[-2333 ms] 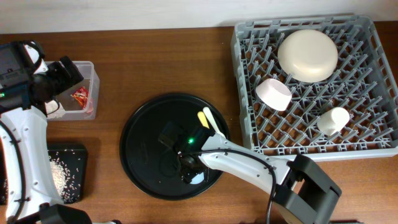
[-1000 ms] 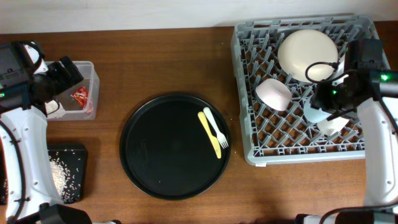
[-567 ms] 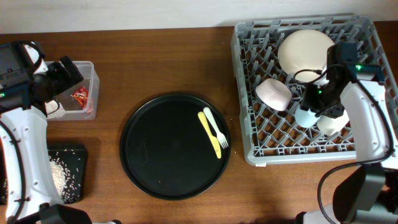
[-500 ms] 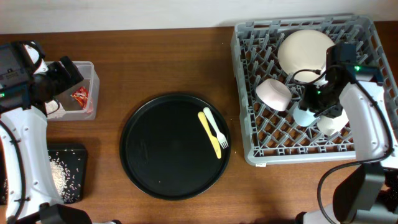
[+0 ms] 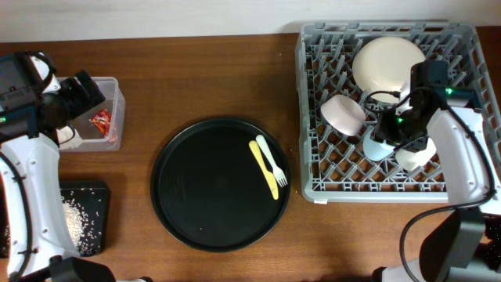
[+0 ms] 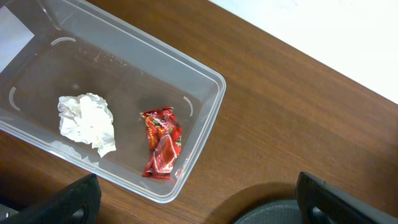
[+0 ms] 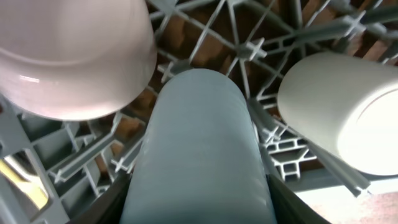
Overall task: Sort waste into correct bins and load items into the dishwasher rack
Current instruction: 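Carry the light-blue cup into the rack and release it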
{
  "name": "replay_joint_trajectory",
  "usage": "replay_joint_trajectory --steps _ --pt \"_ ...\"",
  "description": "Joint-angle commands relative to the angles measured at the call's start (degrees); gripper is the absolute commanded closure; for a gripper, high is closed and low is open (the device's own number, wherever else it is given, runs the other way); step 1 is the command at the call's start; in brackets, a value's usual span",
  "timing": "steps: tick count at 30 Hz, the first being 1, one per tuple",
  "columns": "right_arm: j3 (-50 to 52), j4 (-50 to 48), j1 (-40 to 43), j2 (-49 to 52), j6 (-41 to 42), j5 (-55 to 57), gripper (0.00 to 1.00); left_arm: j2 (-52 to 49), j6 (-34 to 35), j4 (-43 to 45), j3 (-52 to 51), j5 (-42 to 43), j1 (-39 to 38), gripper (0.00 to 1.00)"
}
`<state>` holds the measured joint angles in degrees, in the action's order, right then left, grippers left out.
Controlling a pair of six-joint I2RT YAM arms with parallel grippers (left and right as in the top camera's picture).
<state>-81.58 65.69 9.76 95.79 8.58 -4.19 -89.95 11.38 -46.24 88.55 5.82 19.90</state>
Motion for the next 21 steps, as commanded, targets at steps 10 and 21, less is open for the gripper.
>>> replay_joint_trajectory --steps 10,21 --pt "-0.8 3.1 0.0 1.6 -1.3 -0.3 0.56 -0.1 0.1 0.1 0.2 0.4 0.2 0.01" --pt "-0.8 3.1 0.0 1.6 -2.9 -0.3 0.24 -0.1 0.1 0.1 0.2 0.4 0.2 0.01"
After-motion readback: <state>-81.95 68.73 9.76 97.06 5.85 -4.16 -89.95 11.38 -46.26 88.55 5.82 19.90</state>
